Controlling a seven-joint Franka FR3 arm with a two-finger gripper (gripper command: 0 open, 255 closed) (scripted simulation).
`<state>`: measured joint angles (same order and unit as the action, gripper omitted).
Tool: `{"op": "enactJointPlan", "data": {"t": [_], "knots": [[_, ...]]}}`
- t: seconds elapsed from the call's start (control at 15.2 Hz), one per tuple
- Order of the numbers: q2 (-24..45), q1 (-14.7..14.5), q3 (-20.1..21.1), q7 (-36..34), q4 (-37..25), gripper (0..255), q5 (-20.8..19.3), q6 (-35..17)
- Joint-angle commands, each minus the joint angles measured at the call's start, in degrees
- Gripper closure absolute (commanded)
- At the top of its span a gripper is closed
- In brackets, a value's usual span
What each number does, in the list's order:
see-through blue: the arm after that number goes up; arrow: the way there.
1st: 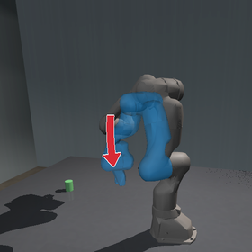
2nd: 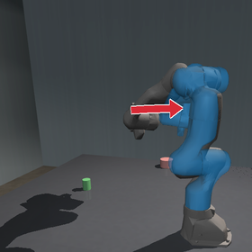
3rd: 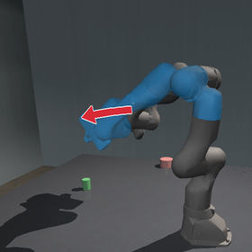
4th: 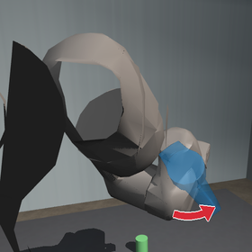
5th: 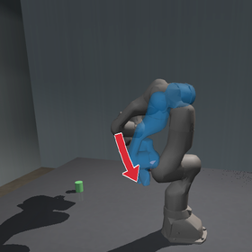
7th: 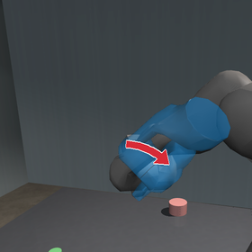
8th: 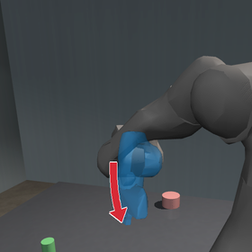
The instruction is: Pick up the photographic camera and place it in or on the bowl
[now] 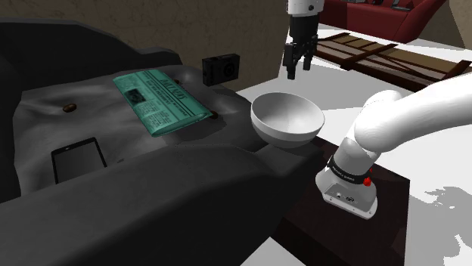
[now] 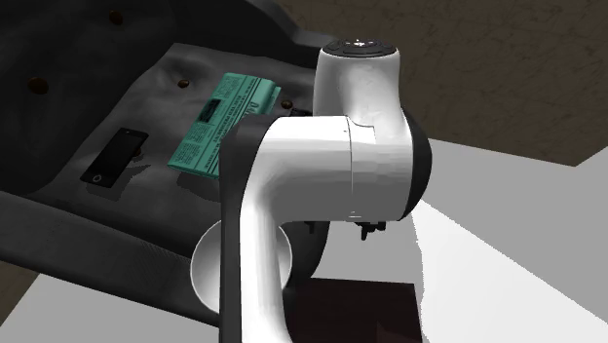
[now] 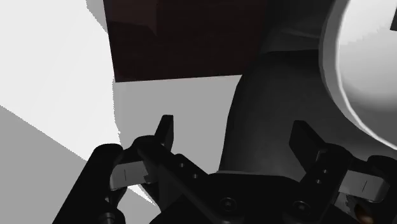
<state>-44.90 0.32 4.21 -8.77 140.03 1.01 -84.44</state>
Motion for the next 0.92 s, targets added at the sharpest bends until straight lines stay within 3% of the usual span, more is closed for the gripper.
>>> {"op": "enactJointPlan", "data": {"t": [0.0,0.4,0.86], "knots": [[0.00,0.00,0.00,0.00,0.00,0,0.00,0.00],[10.63,-3.90,-6.64,20.46,-5.44,0,-5.35,-7.97],[24.08,-8.89,-11.77,43.39,-15.19,0,-6.46,-15.20]]}}
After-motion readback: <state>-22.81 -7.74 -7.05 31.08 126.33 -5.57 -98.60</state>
